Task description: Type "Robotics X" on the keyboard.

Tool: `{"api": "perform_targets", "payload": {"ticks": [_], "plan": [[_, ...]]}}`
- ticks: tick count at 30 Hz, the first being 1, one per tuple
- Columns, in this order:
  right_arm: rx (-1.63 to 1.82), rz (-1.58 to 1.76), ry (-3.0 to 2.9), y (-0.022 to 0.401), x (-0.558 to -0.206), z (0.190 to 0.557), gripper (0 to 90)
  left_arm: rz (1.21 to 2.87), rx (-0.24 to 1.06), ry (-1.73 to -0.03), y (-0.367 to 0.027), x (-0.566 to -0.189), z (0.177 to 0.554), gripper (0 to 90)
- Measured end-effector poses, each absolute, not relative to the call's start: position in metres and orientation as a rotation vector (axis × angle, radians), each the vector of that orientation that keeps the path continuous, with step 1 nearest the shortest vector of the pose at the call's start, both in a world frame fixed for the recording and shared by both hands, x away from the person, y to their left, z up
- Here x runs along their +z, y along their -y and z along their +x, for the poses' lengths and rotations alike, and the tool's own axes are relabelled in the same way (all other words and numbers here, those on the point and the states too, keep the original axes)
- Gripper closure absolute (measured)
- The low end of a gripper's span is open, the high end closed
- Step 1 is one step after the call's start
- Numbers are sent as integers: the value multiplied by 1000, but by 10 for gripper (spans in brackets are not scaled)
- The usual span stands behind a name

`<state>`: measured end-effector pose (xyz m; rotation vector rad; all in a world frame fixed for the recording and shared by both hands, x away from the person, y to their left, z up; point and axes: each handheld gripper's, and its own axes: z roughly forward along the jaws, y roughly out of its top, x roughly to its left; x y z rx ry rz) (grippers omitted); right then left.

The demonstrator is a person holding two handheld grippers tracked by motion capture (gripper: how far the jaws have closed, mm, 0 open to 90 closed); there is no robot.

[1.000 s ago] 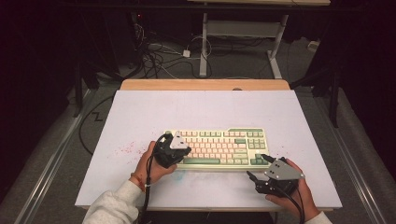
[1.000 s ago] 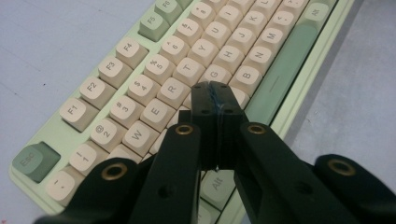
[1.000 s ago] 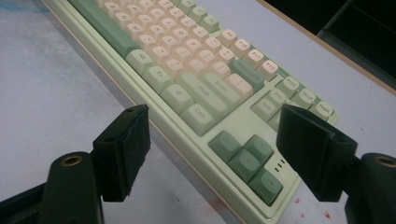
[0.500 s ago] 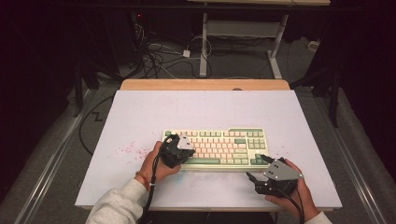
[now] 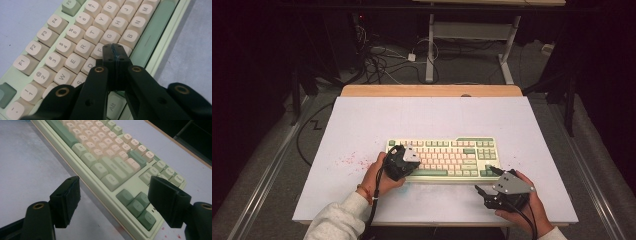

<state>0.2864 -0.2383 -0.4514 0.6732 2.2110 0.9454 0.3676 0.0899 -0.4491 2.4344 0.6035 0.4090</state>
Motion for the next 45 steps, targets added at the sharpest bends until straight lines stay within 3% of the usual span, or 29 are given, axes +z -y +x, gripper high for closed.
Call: {"api": "perform_targets", "payload": {"ticks": [45], "plan": [[936,658,-2232,236,-454,287,261,2403,440,-699,-115,-444,381,876]]}}
